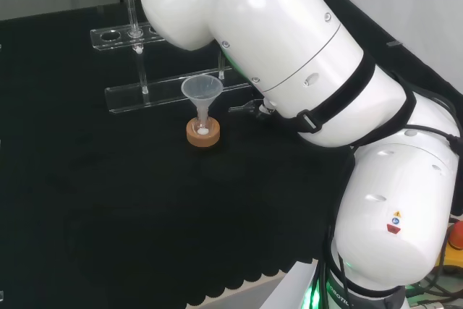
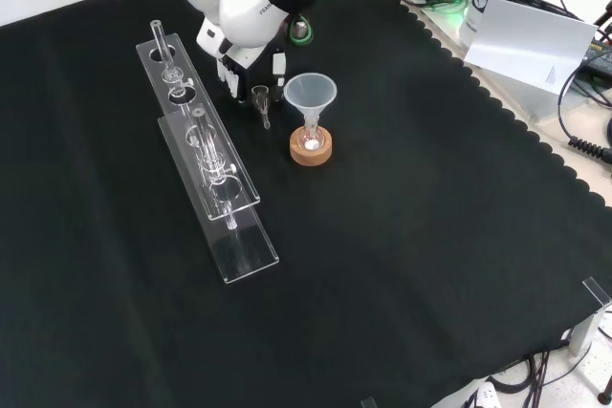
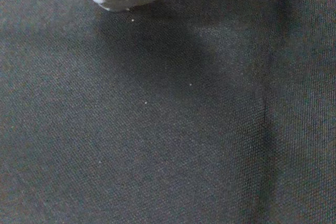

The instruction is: Put the weighing funnel back on the table.

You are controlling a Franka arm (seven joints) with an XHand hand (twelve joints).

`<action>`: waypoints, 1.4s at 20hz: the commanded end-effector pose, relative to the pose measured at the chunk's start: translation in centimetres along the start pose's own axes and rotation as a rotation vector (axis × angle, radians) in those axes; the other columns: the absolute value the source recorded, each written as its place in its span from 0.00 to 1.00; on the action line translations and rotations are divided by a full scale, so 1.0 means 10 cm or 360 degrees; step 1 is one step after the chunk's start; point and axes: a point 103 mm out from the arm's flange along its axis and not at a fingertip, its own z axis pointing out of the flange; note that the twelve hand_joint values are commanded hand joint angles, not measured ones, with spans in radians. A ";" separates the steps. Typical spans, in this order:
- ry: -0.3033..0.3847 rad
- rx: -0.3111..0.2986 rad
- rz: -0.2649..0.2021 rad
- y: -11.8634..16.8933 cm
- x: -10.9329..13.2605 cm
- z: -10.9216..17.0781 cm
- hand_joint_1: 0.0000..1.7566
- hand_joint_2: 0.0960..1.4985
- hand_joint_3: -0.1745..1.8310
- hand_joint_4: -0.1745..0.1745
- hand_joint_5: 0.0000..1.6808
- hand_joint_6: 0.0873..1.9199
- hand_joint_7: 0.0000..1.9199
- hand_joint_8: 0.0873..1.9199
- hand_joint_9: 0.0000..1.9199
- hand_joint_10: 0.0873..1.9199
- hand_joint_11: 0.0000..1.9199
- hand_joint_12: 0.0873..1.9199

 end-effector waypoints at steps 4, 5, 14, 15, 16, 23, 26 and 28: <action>-0.0042 -0.0001 0.0020 0.00 0.03 0.00 0.59 0.73 0.09 0.86 0.56 0.53 0.40 0.38 0.51 0.16 0.41 0.54; -0.0052 0.0009 0.0021 0.00 0.04 0.00 0.58 0.72 0.08 0.74 0.53 0.51 0.38 0.37 0.49 0.17 0.39 0.55; -0.0079 0.0075 0.0038 -0.01 0.06 0.01 0.55 0.71 0.00 0.45 0.35 0.43 0.26 0.35 0.42 0.21 0.31 0.59; -0.0073 0.0076 0.0035 -0.01 0.04 0.01 0.55 0.71 0.00 0.45 0.34 0.42 0.25 0.35 0.41 0.21 0.30 0.60; -0.0076 0.0074 0.0038 -0.01 0.04 0.01 0.55 0.70 0.00 0.44 0.33 0.41 0.24 0.35 0.41 0.22 0.29 0.60; -0.0070 0.0087 0.0048 -0.03 0.04 -0.05 0.54 0.69 0.00 0.43 0.29 0.37 0.21 0.34 0.38 0.24 0.27 0.62; -0.0077 0.0098 0.0069 -0.04 0.05 -0.06 0.54 0.69 0.00 0.42 0.28 0.35 0.21 0.34 0.37 0.24 0.26 0.63; -0.0077 0.0117 0.0084 -0.06 0.06 -0.07 0.54 0.69 0.00 0.41 0.26 0.33 0.20 0.34 0.36 0.25 0.25 0.63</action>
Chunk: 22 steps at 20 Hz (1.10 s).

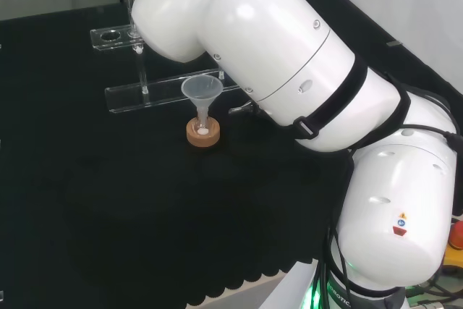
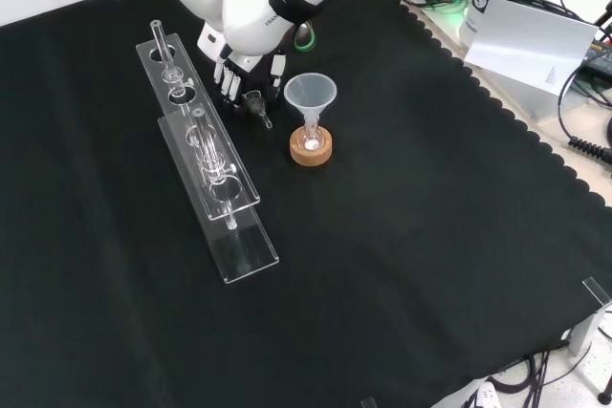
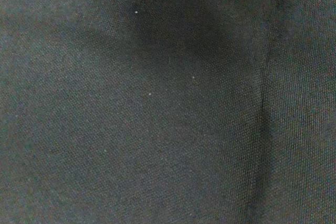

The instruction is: Put the weighing funnel back on the table.

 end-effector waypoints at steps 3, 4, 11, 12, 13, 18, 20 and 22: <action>0.0006 0.0022 0.0043 -0.09 0.00 -0.08 0.53 0.68 0.00 0.40 0.23 0.26 0.17 0.34 0.31 0.27 0.21 0.65; 0.0012 0.0016 0.0049 -0.11 -0.01 -0.11 0.52 0.68 0.00 0.39 0.23 0.23 0.16 0.34 0.29 0.28 0.19 0.66; 0.0055 -0.0092 0.0077 -0.39 -0.08 -0.38 0.51 0.67 0.00 0.39 0.22 0.14 0.11 0.32 0.21 0.30 0.14 0.68; 0.0054 -0.0109 0.0082 -0.44 -0.07 -0.43 0.50 0.67 0.00 0.39 0.22 0.14 0.11 0.32 0.20 0.30 0.13 0.68; 0.0053 -0.0128 0.0084 -0.49 -0.05 -0.47 0.50 0.67 0.00 0.39 0.22 0.14 0.11 0.32 0.20 0.30 0.13 0.68; 0.0037 -0.0216 0.0078 -0.77 0.10 -0.69 0.50 0.67 0.00 0.39 0.22 0.13 0.11 0.32 0.20 0.30 0.13 0.68; 0.0048 -0.0246 0.0056 -0.85 0.11 -0.74 0.50 0.67 0.00 0.39 0.22 0.13 0.11 0.32 0.20 0.30 0.13 0.68; 0.0042 -0.0283 0.0054 -0.97 0.19 -0.80 0.50 0.67 0.00 0.39 0.23 0.13 0.12 0.33 0.20 0.30 0.13 0.68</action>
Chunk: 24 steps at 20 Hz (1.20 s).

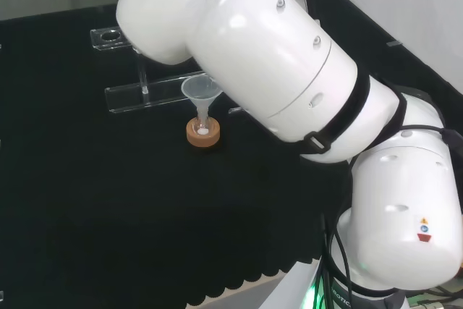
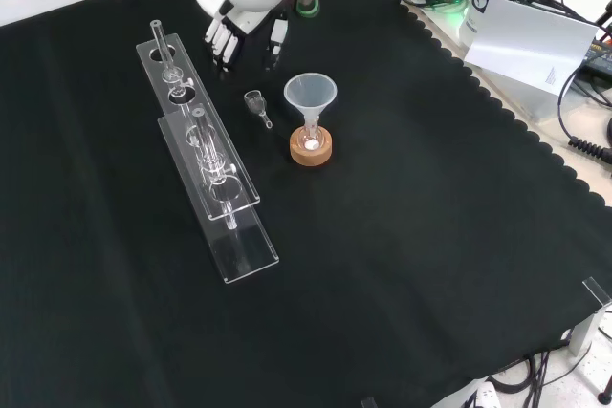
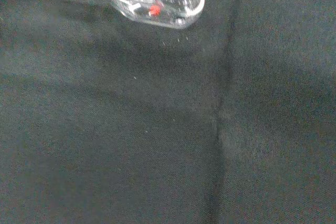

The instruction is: Put the weighing funnel back on the table.

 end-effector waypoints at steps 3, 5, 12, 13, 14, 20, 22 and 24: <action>0.0040 -0.0172 -0.0045 -0.57 0.29 -0.35 0.50 0.67 0.00 0.39 0.23 0.12 0.13 0.33 0.20 0.31 0.13 0.68; 0.0047 -0.0197 -0.0053 -0.68 0.33 -0.40 0.50 0.67 0.00 0.39 0.23 0.12 0.13 0.33 0.20 0.31 0.13 0.68; 0.0093 -0.0250 -0.0063 -0.99 0.55 -0.52 0.50 0.67 0.00 0.39 0.24 0.12 0.15 0.33 0.21 0.31 0.13 0.68; 0.0099 -0.0257 -0.0068 -1.04 0.59 -0.54 0.49 0.67 0.00 0.39 0.24 0.11 0.15 0.32 0.22 0.31 0.14 0.68; 0.0106 -0.0261 -0.0073 -1.08 0.63 -0.56 0.49 0.67 0.00 0.39 0.25 0.11 0.16 0.32 0.23 0.31 0.14 0.68; 0.0151 -0.0277 -0.0098 -1.33 0.85 -0.69 0.49 0.67 0.00 0.39 0.25 0.09 0.18 0.31 0.27 0.30 0.16 0.68; 0.0161 -0.0281 -0.0101 -1.40 0.92 -0.74 0.49 0.67 0.00 0.38 0.25 0.09 0.19 0.31 0.27 0.30 0.17 0.68; 0.0156 -0.0287 -0.0113 -1.45 0.98 -0.78 0.49 0.67 0.00 0.38 0.25 0.09 0.19 0.31 0.28 0.29 0.17 0.68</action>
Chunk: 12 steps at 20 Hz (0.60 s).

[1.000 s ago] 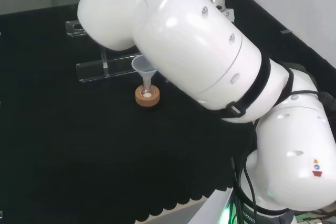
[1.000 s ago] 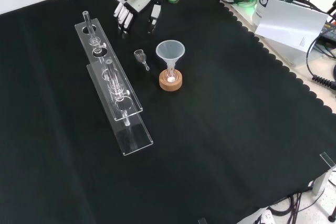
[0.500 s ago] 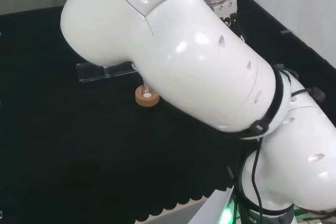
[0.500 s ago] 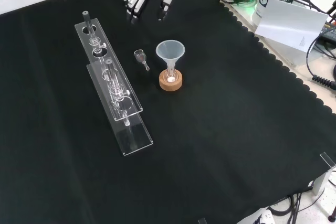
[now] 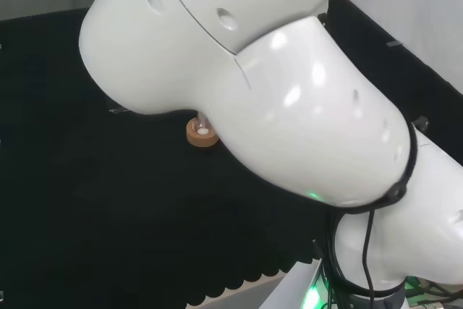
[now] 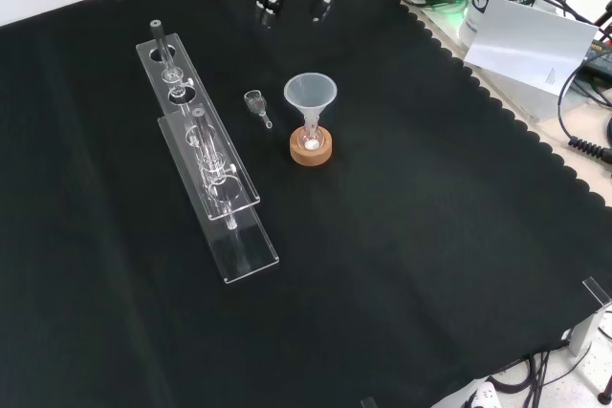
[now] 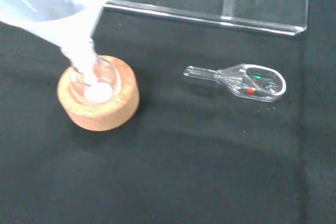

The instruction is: Put the weighing funnel back on the table.

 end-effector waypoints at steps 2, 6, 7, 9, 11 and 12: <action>0.0046 0.0025 -0.0012 -0.34 0.31 -0.13 0.49 0.66 0.00 0.38 0.25 0.08 0.18 0.31 0.27 0.29 0.17 0.68; -0.0038 0.0057 -0.0049 -0.35 0.45 -0.23 0.48 0.66 0.00 0.37 0.22 0.05 0.14 0.31 0.23 0.29 0.15 0.69; -0.0046 0.0066 -0.0057 -0.35 0.47 -0.26 0.48 0.66 0.00 0.36 0.21 0.04 0.12 0.31 0.22 0.30 0.15 0.69; -0.0077 0.0103 -0.0060 -0.34 0.54 -0.32 0.47 0.65 0.00 0.36 0.20 0.01 0.09 0.31 0.19 0.32 0.14 0.70; -0.0104 0.0128 -0.0058 -0.33 0.58 -0.35 0.46 0.64 0.00 0.35 0.19 0.00 0.07 0.31 0.17 0.33 0.12 0.70; -0.0113 0.0139 -0.0058 -0.32 0.60 -0.35 0.45 0.64 0.00 0.35 0.18 0.00 0.06 0.31 0.16 0.34 0.12 0.71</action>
